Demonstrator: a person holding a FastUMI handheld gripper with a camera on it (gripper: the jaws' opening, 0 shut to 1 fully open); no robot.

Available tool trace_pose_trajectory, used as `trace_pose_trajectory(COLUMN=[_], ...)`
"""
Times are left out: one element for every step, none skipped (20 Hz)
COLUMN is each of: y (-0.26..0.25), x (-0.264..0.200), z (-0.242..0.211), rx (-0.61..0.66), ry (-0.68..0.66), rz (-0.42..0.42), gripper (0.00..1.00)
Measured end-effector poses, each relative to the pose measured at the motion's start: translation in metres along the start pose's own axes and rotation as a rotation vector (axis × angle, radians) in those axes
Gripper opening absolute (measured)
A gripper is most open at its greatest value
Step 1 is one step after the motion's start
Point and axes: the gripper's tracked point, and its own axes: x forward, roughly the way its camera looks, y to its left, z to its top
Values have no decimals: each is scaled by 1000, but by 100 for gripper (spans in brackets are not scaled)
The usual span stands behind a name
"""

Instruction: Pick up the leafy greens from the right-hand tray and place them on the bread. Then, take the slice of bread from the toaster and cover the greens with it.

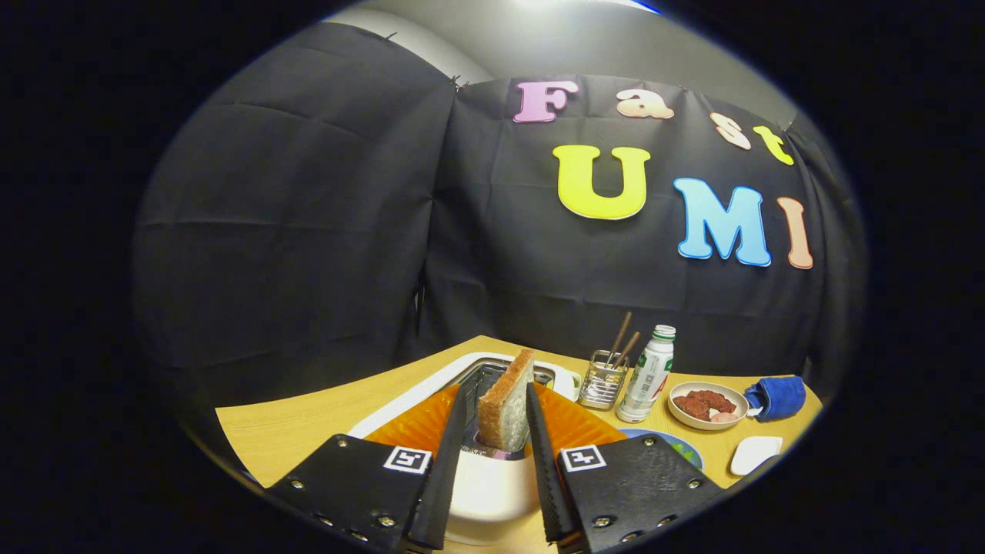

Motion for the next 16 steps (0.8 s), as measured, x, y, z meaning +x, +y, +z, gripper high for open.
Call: trace_pose_trajectory(y=[3,0,-4,-4,-3,-1,-5,-6,-7,-9,-8,-9,-12,-13,-14,-13], x=[2,2,5,5,3,3,1,6,0,1,1,1,1,-2,-5,-7], z=[2,0,1,2,2,1,2,1,3,2,2,4,8,13,20,24], rx=[22,16,10,16,24,25,26,35,22,22,29,46,62,78,84,93], ry=[-8,-4,-11,-14,-2,1,-9,-15,-6,-7,-2,-5,-12,-24,-36,-44], rz=[26,13,-6,5,25,33,25,22,24,27,38,42,43,46,46,54], gripper=[47,40,29,19,19,19,19,5,5,5,5,5,5,5,5,5])
